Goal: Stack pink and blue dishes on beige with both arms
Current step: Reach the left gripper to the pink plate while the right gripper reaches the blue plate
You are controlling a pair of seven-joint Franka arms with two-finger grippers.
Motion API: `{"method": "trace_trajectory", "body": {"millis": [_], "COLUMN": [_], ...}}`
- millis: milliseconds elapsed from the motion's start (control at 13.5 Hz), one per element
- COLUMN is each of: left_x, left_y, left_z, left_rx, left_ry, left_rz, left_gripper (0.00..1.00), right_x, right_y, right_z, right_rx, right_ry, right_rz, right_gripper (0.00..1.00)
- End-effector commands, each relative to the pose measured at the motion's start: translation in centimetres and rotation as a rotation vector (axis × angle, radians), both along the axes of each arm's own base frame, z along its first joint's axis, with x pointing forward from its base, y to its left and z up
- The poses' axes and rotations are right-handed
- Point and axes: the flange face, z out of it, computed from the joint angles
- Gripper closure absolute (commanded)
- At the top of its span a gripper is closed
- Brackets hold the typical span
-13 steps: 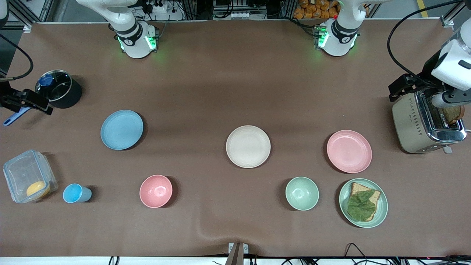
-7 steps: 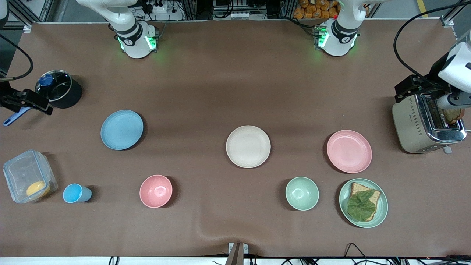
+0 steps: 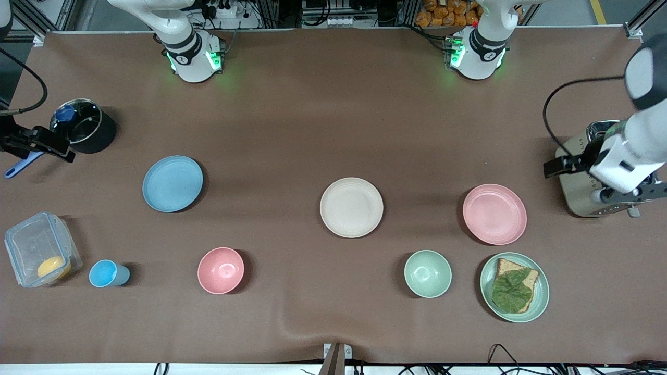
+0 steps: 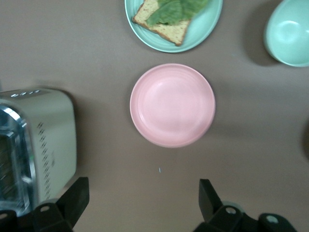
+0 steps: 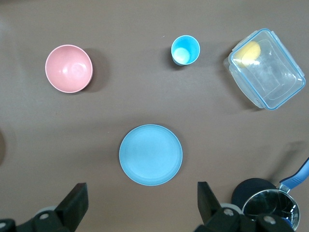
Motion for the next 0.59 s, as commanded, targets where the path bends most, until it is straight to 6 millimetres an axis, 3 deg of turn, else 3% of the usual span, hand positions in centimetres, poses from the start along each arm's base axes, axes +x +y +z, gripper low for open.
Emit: {"method": "trace_trajectory", "body": {"millis": [0,149,371,520], "left_x": [-0.7,0.1,0.2,-0.6], "left_y": [1.3,3.8,4.4,5.8], "left_z": [-7.2,-11.6,-18.3,-22.0], "left_rx": [-0.019,-0.025,-0.038,-0.045], "left_ry": [-0.005,0.011,-0.027,-0.079], "left_rz": [0.005,0.043,0.051,0.074], "left_gripper": [0.0,0.0,0.0,0.0], "right_x": [0.6,1.5,3.2,2.6], "right_y": [-0.1,-0.8,-3.2,-3.9], "right_z": [-1.4,-4.5,-13.7,-18.0], "right_rx": [-0.005,-0.005,0.01,0.041], "right_ry": [0.028,0.103,0.271,0.296], "right_rz": [0.005,-0.01,-0.046,-0.051], "right_gripper": [0.0,0.0,0.0,0.0]}}
